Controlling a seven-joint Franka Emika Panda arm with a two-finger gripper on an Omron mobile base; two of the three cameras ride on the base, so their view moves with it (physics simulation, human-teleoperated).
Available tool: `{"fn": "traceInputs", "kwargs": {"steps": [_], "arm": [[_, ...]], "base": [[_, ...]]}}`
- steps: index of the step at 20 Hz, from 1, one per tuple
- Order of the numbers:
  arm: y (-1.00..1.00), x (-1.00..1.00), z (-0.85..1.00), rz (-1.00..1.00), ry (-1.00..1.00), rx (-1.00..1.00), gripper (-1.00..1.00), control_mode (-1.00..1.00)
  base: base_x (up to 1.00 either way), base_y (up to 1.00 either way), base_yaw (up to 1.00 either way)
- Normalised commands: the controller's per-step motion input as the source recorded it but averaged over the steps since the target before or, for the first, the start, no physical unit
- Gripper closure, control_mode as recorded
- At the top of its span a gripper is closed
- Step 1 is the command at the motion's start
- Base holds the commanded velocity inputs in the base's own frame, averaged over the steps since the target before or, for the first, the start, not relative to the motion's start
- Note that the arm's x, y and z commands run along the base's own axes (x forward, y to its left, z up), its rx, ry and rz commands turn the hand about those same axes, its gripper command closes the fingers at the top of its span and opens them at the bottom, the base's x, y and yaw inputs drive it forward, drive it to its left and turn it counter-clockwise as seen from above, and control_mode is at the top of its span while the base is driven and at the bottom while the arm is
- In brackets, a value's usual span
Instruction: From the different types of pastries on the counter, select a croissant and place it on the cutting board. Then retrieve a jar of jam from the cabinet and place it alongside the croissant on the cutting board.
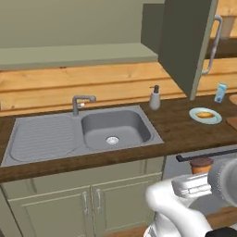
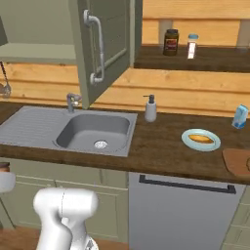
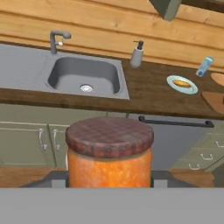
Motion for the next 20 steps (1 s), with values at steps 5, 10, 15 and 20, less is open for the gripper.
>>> {"fn": "traceInputs", "kwargs": {"steps": [5, 10, 15, 20], "arm": [[0.00, 0.00, 0.00, 0.00, 0.00, 0.00, 1.00, 1.00], [0.00, 0.00, 0.00, 0.00, 0.00, 0.00, 1.00, 1.00], [0.00, 0.00, 0.00, 0.00, 0.00, 0.00, 1.00, 1.00], [0.00, 0.00, 0.00, 0.00, 0.00, 0.00, 1.00, 1.00]], "base": [[0.00, -1.00, 0.01], [0.00, -1.00, 0.11], [0.00, -1.00, 0.17], [0.00, -0.84, 0.14]]}}
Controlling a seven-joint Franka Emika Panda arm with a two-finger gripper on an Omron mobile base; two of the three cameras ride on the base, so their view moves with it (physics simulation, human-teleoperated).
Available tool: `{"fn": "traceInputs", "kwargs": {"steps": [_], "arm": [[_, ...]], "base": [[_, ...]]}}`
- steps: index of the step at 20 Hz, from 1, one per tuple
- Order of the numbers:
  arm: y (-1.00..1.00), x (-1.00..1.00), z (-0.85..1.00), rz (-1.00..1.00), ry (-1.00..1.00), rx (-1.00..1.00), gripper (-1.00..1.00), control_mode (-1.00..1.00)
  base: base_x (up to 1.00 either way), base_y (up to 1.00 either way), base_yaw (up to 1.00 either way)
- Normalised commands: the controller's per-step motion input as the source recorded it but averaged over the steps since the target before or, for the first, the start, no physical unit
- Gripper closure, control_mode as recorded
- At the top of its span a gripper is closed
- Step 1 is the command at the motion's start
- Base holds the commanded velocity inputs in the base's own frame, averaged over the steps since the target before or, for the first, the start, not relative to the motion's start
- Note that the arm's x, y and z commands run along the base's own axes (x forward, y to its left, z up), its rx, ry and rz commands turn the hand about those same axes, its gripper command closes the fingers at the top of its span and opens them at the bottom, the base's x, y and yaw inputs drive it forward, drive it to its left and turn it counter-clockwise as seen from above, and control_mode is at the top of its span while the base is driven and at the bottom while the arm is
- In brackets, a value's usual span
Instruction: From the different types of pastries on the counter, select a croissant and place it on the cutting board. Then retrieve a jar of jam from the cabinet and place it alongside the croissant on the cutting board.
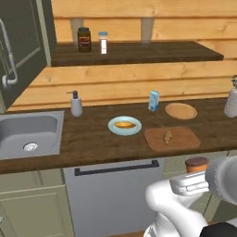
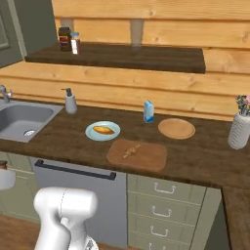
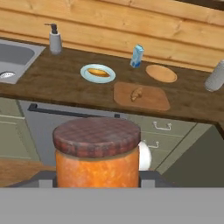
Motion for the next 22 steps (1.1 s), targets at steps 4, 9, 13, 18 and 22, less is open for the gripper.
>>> {"fn": "traceInputs", "kwargs": {"steps": [4, 9, 13, 18, 22], "arm": [[0.00, 0.00, 0.00, 0.00, 0.00, 0.00, 1.00, 1.00], [0.00, 0.00, 0.00, 0.00, 0.00, 0.00, 1.00, 1.00], [0.00, 0.00, 0.00, 0.00, 0.00, 0.00, 1.00, 1.00], [0.00, 0.00, 0.00, 0.00, 0.00, 0.00, 1.00, 1.00], [0.00, 0.00, 0.00, 0.00, 0.00, 0.00, 1.00, 1.00]], "base": [[0.19, -0.08, 0.00], [0.90, -0.40, 0.01], [0.57, -0.87, 0.12], [0.02, -0.30, 0.00], [0.00, 0.00, 0.00]]}}
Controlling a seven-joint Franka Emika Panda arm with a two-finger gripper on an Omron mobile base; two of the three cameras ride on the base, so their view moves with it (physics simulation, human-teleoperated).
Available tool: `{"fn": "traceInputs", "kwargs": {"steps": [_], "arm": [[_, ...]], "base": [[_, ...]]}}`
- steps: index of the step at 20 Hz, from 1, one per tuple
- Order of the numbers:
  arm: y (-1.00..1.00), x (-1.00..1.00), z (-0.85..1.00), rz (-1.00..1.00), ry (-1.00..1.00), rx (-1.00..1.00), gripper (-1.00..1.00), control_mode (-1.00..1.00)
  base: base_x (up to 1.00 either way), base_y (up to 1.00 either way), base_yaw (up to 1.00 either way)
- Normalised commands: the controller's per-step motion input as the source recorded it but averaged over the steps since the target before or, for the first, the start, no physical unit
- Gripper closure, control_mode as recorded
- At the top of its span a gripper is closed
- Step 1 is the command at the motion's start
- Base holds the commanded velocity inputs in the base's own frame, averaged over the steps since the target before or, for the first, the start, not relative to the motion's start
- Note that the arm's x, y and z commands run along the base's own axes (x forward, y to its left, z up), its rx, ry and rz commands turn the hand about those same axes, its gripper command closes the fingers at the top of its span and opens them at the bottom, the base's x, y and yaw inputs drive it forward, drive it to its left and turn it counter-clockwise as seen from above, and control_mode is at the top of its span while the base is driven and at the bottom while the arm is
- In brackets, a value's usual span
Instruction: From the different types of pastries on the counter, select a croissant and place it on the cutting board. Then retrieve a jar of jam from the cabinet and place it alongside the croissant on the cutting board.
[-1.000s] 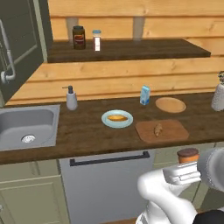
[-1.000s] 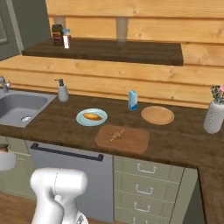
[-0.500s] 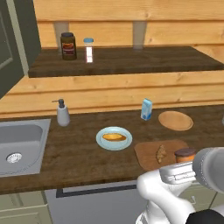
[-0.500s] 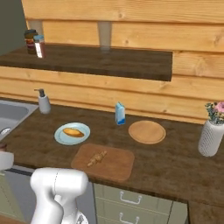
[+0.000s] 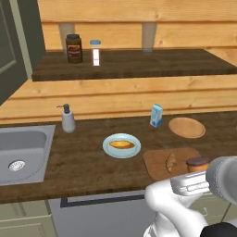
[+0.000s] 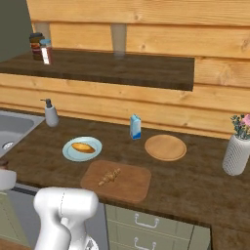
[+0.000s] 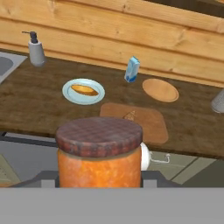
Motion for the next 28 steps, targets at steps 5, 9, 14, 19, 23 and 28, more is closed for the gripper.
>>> {"fn": "traceInputs", "kwargs": {"steps": [5, 9, 14, 19, 23, 28], "arm": [[0.00, 0.00, 0.00, 0.00, 0.00, 0.00, 1.00, 1.00], [-0.55, 0.53, 0.08, 0.06, 0.00, 0.02, 1.00, -1.00], [-0.73, 0.65, 0.05, 0.11, 0.00, 0.06, 1.00, -1.00], [-0.54, 0.68, -0.03, 0.13, 0.00, 0.04, 1.00, -1.00], [-0.56, 0.57, -0.31, 0.14, 0.00, 0.07, 1.00, -1.00], [-0.63, 0.28, -0.62, 0.17, 0.00, 0.16, 1.00, -1.00]], "base": [[0.04, -0.02, 0.00], [0.00, 0.00, 0.00], [0.00, 0.00, 0.00], [0.00, 0.00, 0.00], [0.00, 0.00, 0.00], [0.00, 0.00, 0.00]]}}
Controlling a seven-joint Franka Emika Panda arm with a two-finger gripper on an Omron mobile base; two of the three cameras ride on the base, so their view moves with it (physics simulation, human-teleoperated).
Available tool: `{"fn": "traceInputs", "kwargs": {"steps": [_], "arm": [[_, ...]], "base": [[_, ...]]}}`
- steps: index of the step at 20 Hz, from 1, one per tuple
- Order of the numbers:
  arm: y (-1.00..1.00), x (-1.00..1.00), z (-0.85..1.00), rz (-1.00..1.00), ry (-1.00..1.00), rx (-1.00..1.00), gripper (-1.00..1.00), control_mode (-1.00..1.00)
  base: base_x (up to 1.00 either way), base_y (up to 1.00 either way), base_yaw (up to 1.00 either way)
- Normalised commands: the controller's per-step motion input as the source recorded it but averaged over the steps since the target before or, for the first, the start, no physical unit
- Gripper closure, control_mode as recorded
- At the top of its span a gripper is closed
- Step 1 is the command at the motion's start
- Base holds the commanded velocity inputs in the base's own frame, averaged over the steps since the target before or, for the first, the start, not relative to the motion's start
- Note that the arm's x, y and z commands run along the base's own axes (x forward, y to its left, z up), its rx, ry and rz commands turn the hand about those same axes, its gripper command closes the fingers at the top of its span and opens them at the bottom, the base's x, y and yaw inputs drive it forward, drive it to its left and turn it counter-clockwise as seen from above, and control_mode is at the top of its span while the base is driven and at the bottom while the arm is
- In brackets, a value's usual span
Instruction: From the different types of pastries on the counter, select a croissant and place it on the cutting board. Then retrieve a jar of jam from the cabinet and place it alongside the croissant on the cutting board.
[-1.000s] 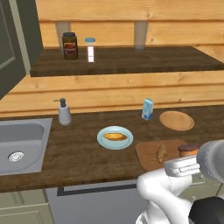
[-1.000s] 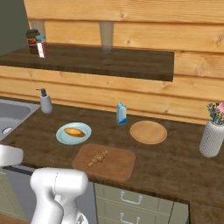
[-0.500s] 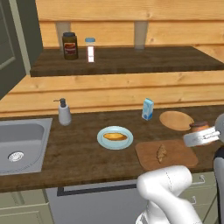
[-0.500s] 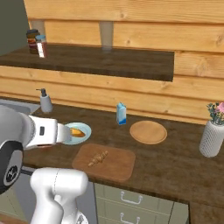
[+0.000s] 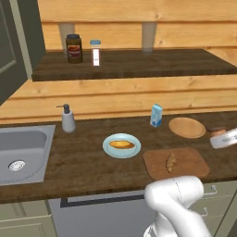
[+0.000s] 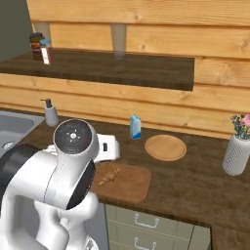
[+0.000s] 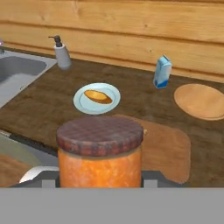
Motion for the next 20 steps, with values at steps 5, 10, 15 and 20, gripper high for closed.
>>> {"fn": "traceInputs", "kwargs": {"steps": [5, 10, 15, 20], "arm": [[-0.49, 0.18, -0.52, 0.21, -0.03, 0.19, 1.00, -1.00], [-0.36, 0.20, -0.29, 0.22, -0.07, 0.15, 1.00, -1.00], [-0.18, 0.09, -0.29, 0.22, -0.09, 0.14, 1.00, -1.00], [0.00, 0.13, -0.13, 0.20, -0.11, 0.05, 1.00, -1.00]], "base": [[0.00, 0.00, 0.00], [0.00, 0.00, 0.00], [0.00, 0.00, 0.00], [0.00, 0.00, 0.00]]}}
